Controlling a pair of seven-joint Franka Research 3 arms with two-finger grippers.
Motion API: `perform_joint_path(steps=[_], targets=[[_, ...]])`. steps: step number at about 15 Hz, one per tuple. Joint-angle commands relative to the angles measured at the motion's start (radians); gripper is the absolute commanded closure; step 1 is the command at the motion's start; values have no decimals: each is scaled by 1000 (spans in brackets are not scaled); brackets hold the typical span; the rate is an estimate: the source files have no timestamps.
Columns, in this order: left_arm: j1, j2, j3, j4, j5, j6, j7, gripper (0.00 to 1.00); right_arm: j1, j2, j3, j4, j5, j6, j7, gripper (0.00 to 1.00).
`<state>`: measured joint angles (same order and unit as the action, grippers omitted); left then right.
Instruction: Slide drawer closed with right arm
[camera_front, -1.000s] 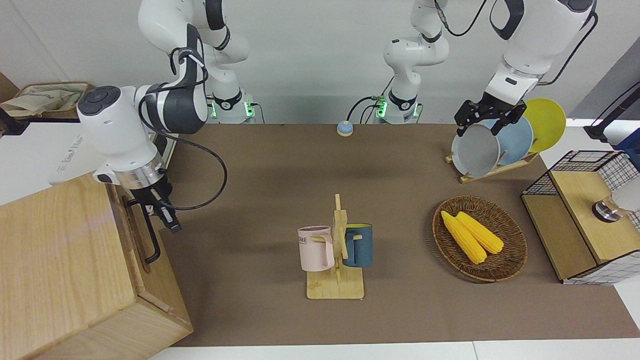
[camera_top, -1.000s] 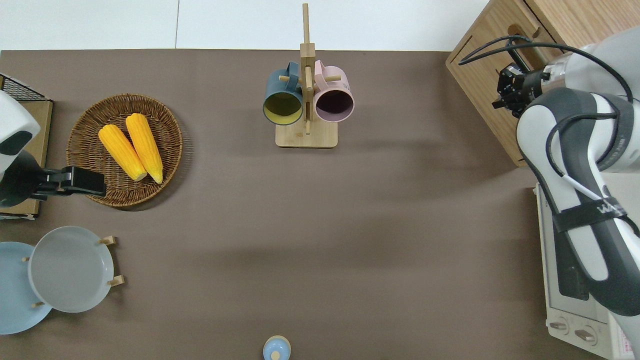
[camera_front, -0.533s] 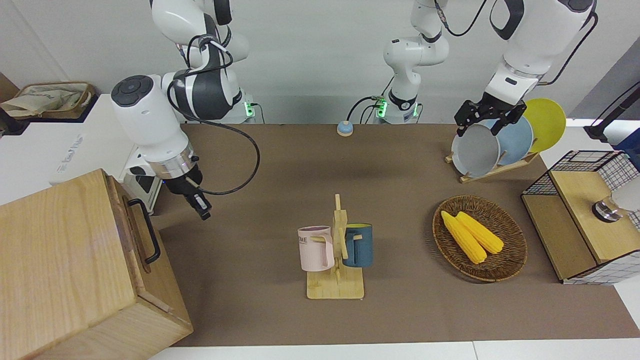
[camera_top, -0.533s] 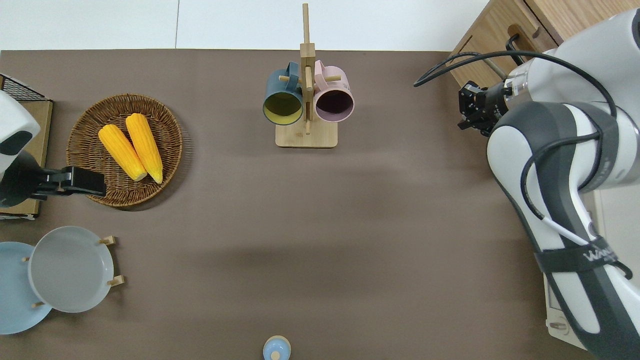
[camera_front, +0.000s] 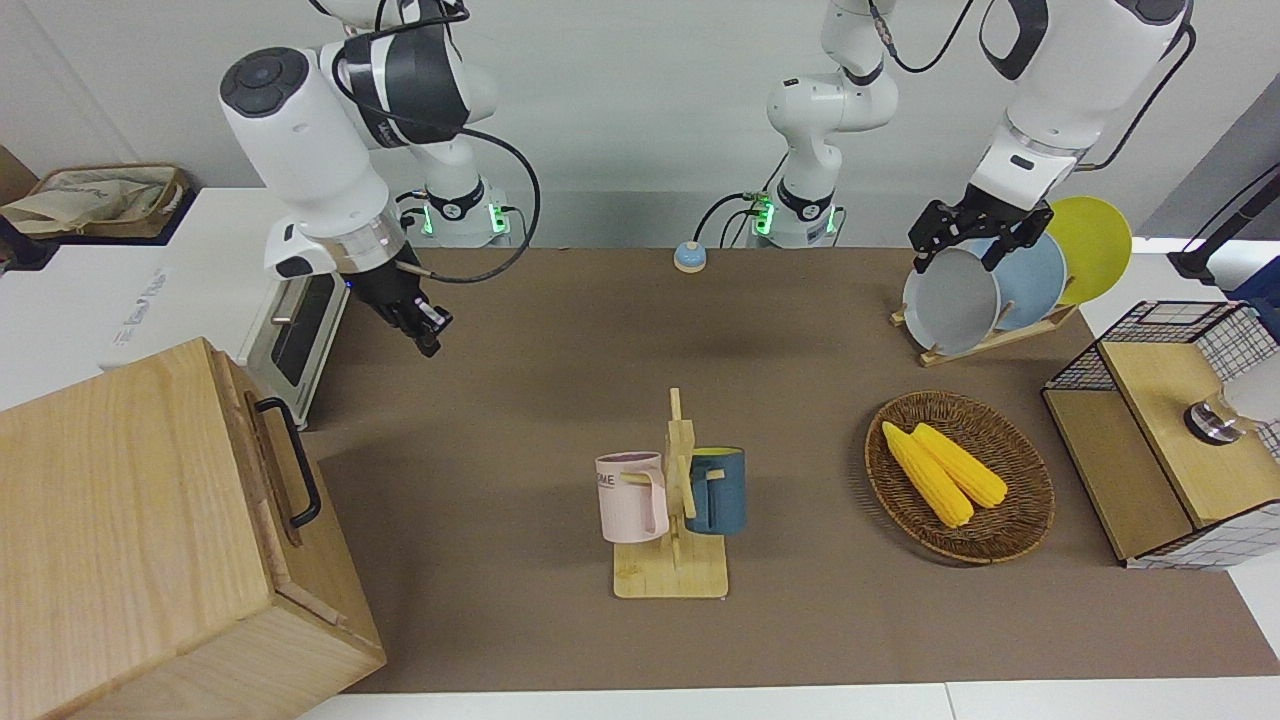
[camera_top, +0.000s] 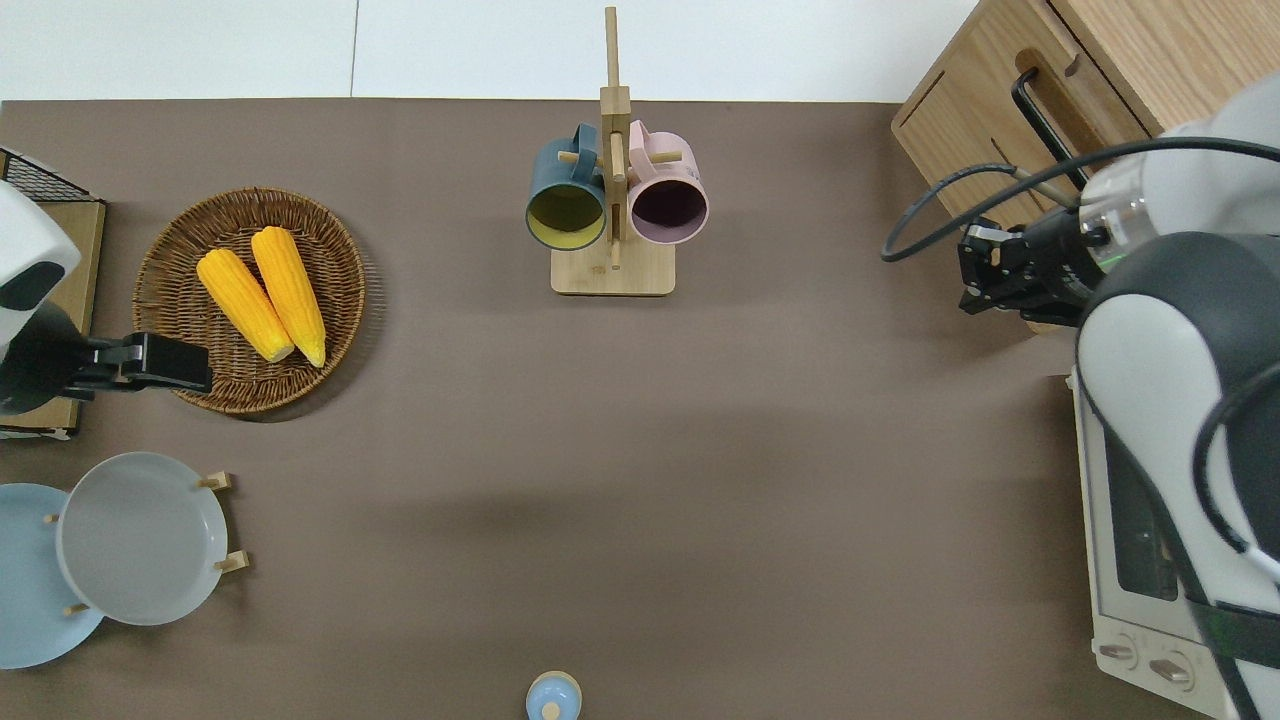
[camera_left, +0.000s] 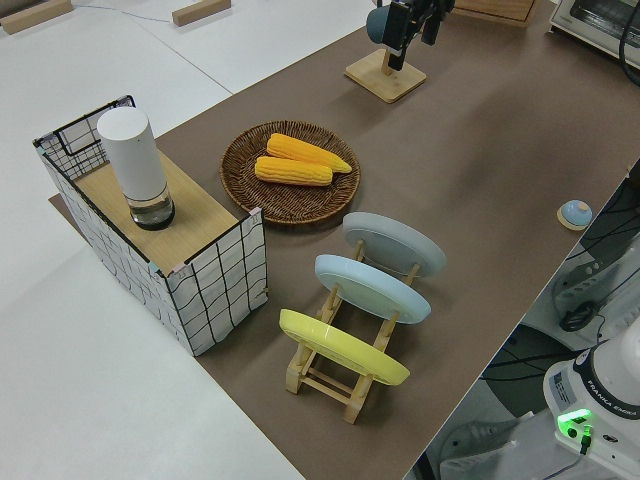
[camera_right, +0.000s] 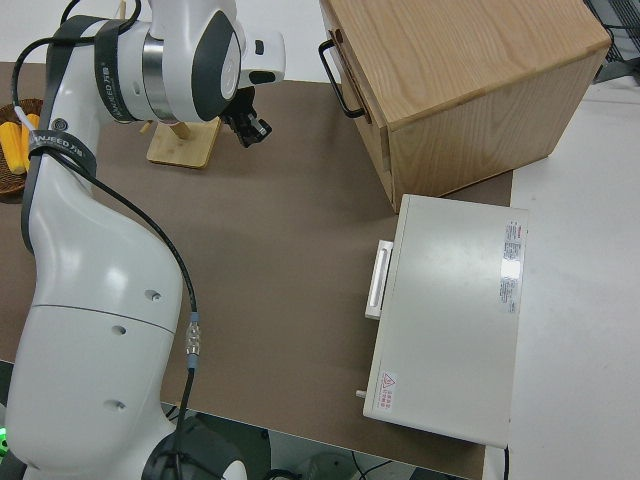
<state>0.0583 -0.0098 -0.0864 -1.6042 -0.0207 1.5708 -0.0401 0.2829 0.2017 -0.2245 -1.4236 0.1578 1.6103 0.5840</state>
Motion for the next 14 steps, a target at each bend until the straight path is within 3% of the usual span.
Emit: perform_joint_path(steps=[1, 5, 6, 9, 14], targets=[[-5, -10, 4, -5, 12, -14, 6, 2, -42, -85, 8, -89, -69, -30, -174, 1000], [-5, -10, 5, -5, 12, -12, 8, 5, -74, -139, 8, -118, -141, -76, -378, 1000], [-5, -10, 4, -5, 12, -12, 8, 2, -83, -153, 10, -118, -170, -95, -489, 1000], [-5, -10, 4, -5, 12, -12, 8, 2, -117, -191, 10, -152, -176, -95, -640, 992], [-5, -10, 4, -5, 12, -12, 8, 2, -85, -216, 10, -169, -175, -99, -661, 967]])
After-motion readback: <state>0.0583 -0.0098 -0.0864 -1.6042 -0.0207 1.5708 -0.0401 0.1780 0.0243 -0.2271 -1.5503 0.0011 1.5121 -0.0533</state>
